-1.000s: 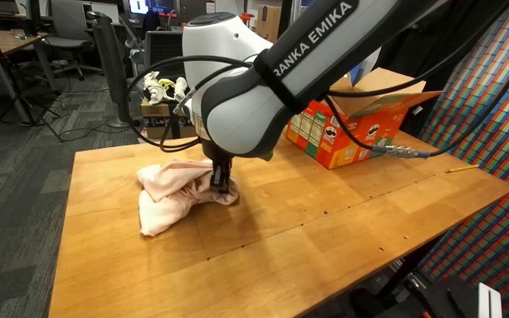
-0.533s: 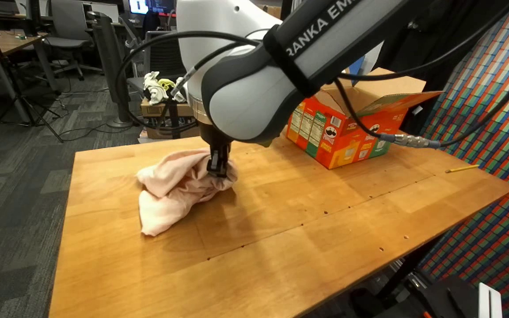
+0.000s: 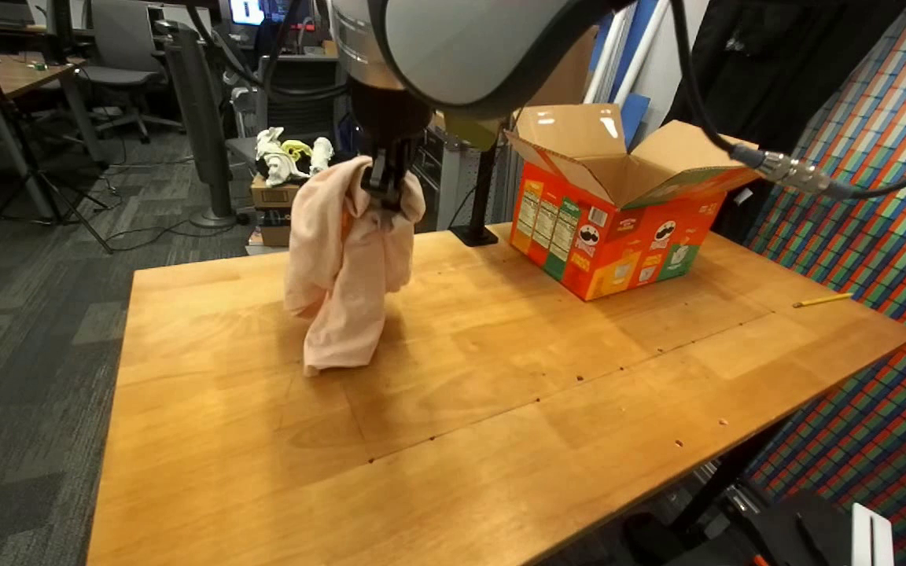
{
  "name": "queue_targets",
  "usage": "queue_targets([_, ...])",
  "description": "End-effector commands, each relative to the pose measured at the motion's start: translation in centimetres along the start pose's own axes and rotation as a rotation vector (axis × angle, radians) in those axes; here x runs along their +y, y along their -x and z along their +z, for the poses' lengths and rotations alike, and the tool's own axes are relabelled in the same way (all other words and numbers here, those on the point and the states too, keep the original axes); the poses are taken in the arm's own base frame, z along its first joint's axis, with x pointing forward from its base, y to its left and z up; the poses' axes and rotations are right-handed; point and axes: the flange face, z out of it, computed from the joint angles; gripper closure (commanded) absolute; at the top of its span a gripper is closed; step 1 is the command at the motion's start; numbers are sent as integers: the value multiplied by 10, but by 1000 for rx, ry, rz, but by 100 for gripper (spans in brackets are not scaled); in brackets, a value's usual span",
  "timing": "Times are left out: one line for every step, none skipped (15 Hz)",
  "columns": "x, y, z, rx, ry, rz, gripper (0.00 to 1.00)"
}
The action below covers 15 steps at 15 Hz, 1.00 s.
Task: Pick up the clothes from the table and put them in the box.
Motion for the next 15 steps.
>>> queue_targets([29,10,-35,16,82,70,96])
queue_targets([37,15,-38,15,88,91,96])
queue_targets([44,19,-41,16,94,112,96])
queue_targets([54,26,-42,14,97,139,96])
queue_targets([63,33,-42,10,102,162,96])
queue_targets([74,41,-43,5,105,188,96])
queue_targets([83,48,-42,0,112,213,96])
queue_targets([94,54,-42,-7,116,240,96])
queue_targets([106,59,-45,-8,120,273,96])
queue_targets([115,63,-49,-7,123,299,96])
queue_targets([125,65,-59,1,130,324,96])
queue_targets([132,66,-67,10,138,342,96])
queue_targets([138,66,-80,24,155,356,96])
queue_targets([144,66,-92,37,166,366,96])
queue_targets([150,66,-103,53,179,376,96])
